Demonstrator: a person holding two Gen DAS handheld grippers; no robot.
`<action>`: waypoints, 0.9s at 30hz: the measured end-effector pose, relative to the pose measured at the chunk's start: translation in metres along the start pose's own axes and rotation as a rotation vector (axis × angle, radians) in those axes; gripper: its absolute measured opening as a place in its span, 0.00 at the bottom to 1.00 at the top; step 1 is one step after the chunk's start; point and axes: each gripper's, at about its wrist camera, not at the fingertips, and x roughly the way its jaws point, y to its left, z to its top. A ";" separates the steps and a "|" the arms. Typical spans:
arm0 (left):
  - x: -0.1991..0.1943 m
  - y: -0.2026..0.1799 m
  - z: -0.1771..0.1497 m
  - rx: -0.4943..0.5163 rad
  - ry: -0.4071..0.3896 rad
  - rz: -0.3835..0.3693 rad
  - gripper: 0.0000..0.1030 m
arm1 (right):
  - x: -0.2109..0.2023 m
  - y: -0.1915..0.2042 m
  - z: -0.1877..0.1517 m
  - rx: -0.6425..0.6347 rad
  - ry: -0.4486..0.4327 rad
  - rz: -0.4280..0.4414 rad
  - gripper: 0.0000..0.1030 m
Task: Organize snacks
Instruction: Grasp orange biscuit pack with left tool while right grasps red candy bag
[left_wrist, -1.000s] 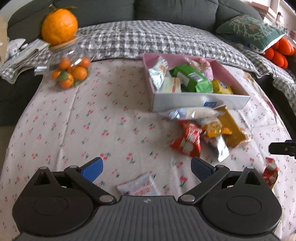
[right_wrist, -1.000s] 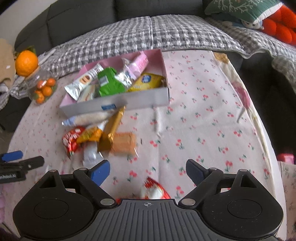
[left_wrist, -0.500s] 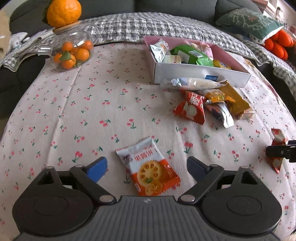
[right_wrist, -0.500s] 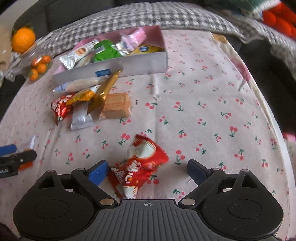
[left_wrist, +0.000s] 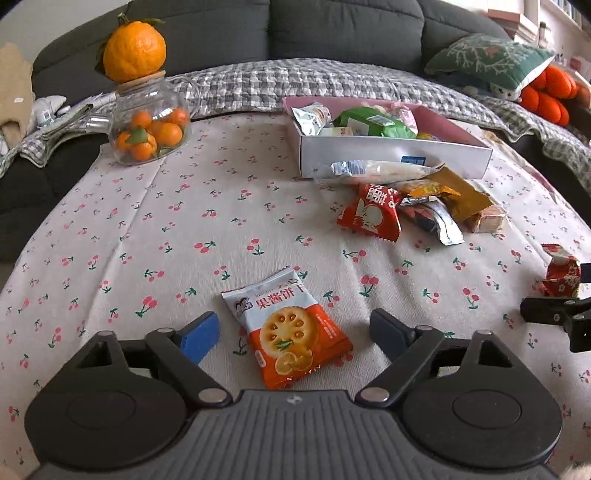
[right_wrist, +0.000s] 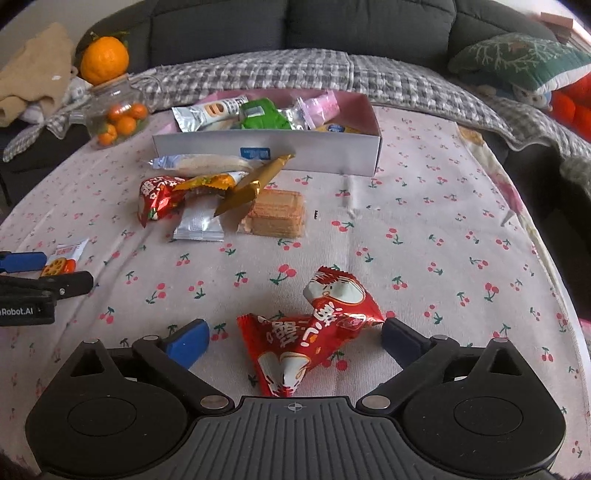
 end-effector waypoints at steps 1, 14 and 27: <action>-0.001 -0.001 0.000 0.002 -0.002 -0.004 0.75 | -0.001 0.000 -0.001 0.000 -0.003 0.000 0.98; -0.005 -0.007 0.002 0.008 0.008 -0.047 0.42 | -0.005 0.010 0.000 -0.033 -0.027 0.008 0.73; -0.008 -0.008 0.006 -0.010 0.025 -0.088 0.35 | -0.012 0.022 0.001 -0.100 -0.040 0.050 0.28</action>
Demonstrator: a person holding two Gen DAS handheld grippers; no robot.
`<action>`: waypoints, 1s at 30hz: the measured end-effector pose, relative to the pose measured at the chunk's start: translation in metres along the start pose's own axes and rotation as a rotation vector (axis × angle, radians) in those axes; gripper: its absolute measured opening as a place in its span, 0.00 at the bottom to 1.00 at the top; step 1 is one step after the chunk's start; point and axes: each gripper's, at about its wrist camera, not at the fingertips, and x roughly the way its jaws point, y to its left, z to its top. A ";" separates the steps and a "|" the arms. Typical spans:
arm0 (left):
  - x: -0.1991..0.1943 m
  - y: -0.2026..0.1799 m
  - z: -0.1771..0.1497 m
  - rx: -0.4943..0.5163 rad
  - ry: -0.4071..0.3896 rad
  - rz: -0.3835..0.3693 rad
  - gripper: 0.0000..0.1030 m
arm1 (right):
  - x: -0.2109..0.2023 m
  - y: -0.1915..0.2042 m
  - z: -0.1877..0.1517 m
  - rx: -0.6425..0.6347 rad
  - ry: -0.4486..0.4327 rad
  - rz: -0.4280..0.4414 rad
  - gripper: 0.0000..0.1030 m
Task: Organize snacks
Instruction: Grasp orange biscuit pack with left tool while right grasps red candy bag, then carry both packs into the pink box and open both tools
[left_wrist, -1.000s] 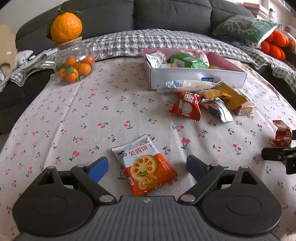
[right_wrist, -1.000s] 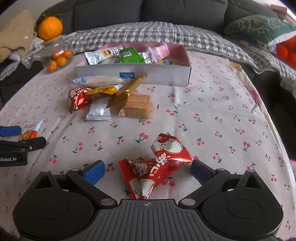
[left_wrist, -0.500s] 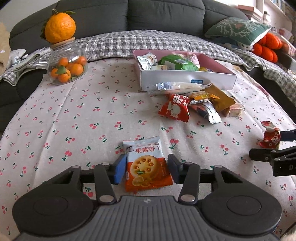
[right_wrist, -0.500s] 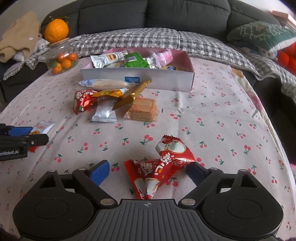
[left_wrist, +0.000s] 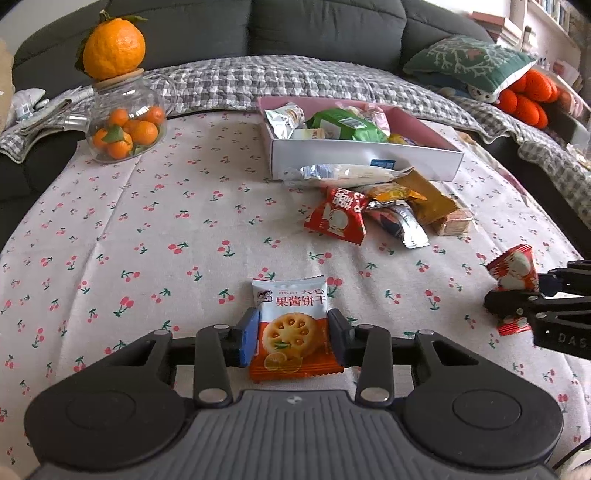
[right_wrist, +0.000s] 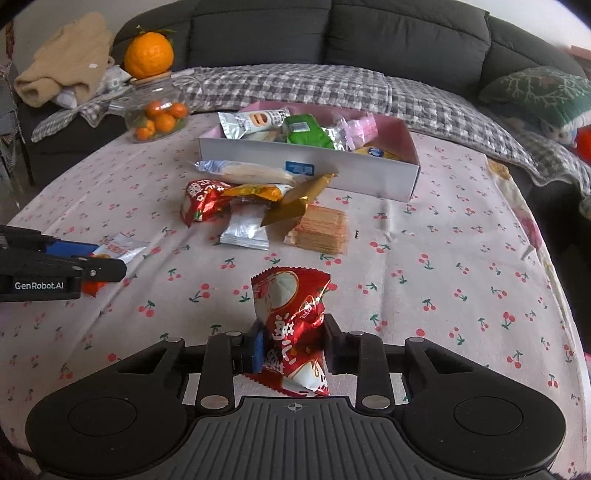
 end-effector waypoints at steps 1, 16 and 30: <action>-0.001 0.000 0.001 -0.001 -0.001 -0.004 0.35 | 0.000 0.000 0.000 0.002 0.001 0.001 0.28; -0.007 -0.007 0.021 0.004 -0.037 -0.046 0.35 | -0.002 -0.002 0.021 0.049 0.003 0.011 0.27; -0.005 0.000 0.066 -0.093 -0.043 -0.086 0.35 | 0.008 -0.028 0.077 0.219 -0.015 0.024 0.27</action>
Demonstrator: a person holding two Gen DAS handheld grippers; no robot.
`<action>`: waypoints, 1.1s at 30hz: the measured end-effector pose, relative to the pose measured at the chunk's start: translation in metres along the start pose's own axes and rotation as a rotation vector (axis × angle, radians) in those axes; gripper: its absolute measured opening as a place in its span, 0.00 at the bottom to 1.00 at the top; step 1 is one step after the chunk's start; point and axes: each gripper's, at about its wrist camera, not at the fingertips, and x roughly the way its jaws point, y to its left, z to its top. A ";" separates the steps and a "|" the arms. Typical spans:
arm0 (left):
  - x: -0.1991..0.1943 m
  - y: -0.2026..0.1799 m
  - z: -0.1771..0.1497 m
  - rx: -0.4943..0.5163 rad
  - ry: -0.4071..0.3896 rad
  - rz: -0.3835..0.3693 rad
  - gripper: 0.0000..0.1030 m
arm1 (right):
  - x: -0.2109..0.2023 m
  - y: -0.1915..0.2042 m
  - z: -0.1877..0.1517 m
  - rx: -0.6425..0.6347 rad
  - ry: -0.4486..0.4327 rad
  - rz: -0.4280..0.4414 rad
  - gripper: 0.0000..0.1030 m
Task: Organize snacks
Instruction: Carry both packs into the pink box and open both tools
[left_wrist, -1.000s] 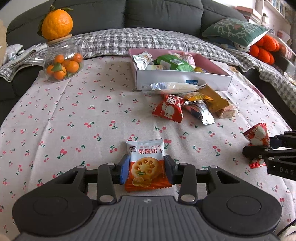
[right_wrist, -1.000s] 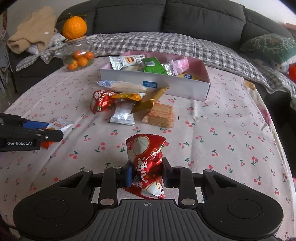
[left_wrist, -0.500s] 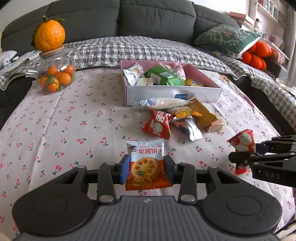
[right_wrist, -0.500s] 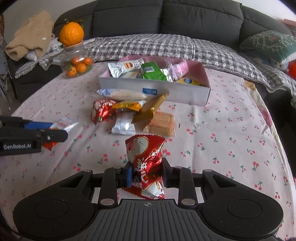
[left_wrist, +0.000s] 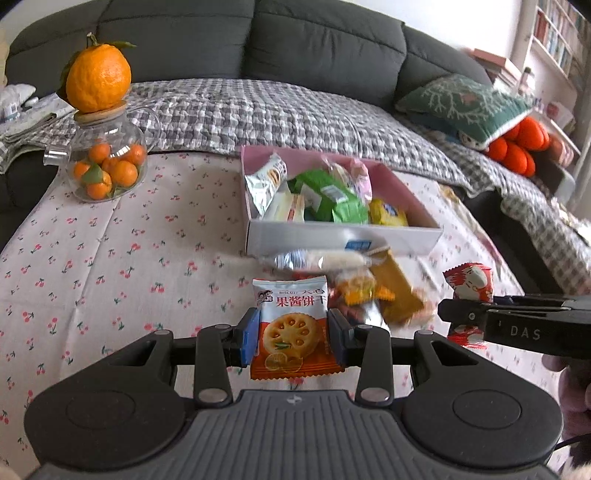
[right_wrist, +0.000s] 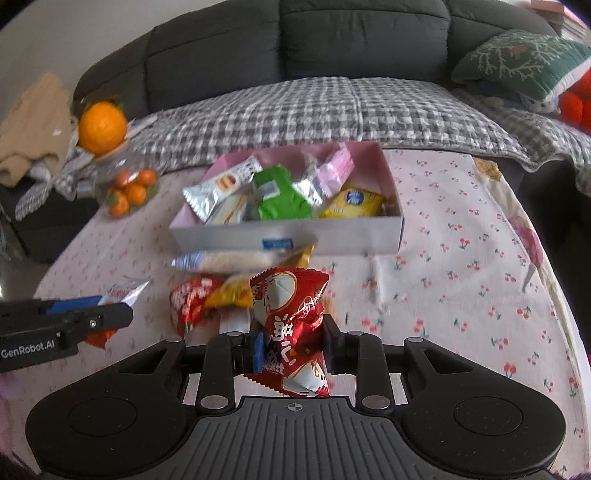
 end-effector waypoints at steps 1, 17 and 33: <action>0.001 0.000 0.003 -0.009 0.003 -0.001 0.35 | 0.001 -0.001 0.004 0.009 0.000 -0.005 0.27; 0.021 0.000 0.058 -0.145 -0.014 0.007 0.35 | 0.024 -0.020 0.070 0.215 -0.011 0.006 0.27; 0.104 -0.017 0.144 0.004 0.043 0.006 0.35 | 0.089 -0.057 0.121 0.328 0.005 -0.028 0.27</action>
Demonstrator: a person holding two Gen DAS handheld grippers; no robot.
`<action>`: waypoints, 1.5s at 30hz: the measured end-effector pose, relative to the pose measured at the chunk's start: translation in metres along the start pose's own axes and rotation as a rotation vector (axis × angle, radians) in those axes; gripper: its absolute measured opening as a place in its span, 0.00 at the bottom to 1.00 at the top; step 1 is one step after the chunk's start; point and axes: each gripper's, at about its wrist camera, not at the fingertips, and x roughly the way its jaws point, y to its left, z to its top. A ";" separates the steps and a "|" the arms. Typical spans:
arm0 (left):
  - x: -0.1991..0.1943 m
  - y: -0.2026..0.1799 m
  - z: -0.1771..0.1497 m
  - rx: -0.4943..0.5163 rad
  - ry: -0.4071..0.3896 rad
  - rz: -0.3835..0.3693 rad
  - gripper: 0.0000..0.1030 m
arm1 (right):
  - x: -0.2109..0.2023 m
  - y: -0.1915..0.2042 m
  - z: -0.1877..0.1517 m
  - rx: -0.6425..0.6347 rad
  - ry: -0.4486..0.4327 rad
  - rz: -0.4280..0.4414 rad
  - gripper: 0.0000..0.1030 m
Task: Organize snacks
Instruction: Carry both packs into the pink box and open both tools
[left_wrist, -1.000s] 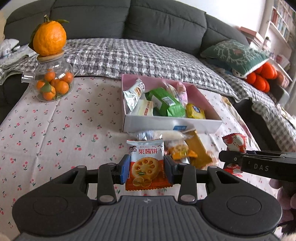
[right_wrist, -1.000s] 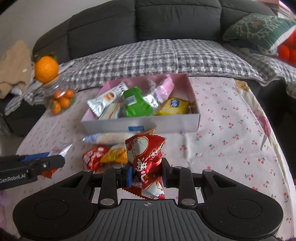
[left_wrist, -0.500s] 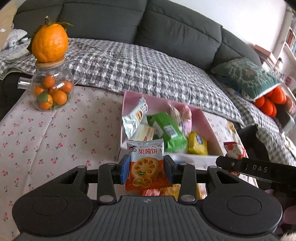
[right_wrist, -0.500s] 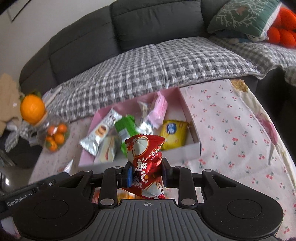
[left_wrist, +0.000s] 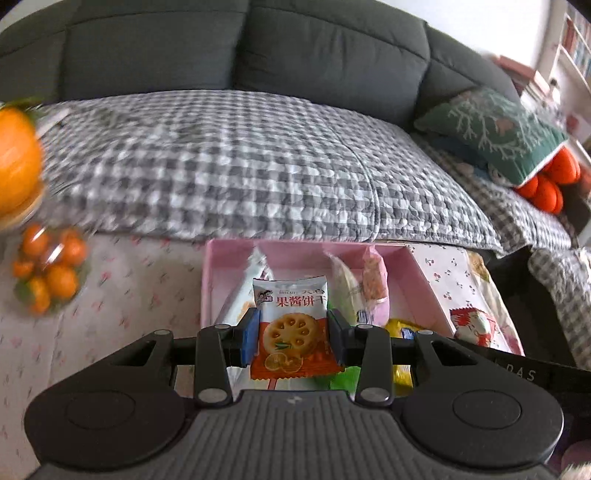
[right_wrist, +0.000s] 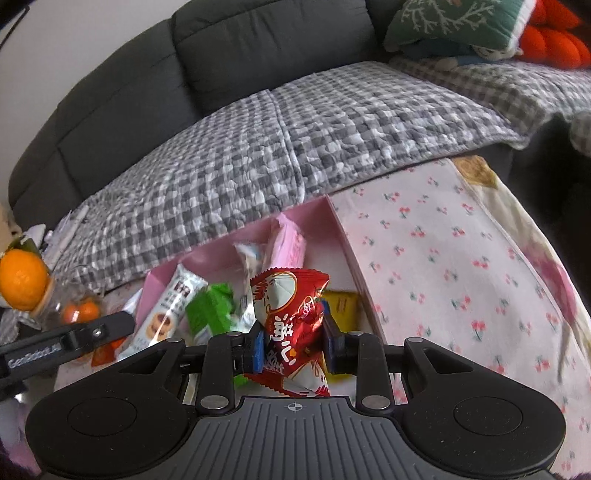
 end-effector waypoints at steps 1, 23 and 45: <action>0.006 -0.003 0.004 0.021 0.009 -0.003 0.35 | 0.005 0.000 0.003 -0.009 0.003 -0.005 0.27; 0.107 -0.031 0.042 0.219 0.220 0.076 0.35 | 0.078 -0.019 0.034 -0.030 0.013 0.020 0.29; 0.086 -0.043 0.038 0.270 0.182 0.115 0.61 | 0.043 -0.013 0.033 -0.035 -0.001 0.025 0.61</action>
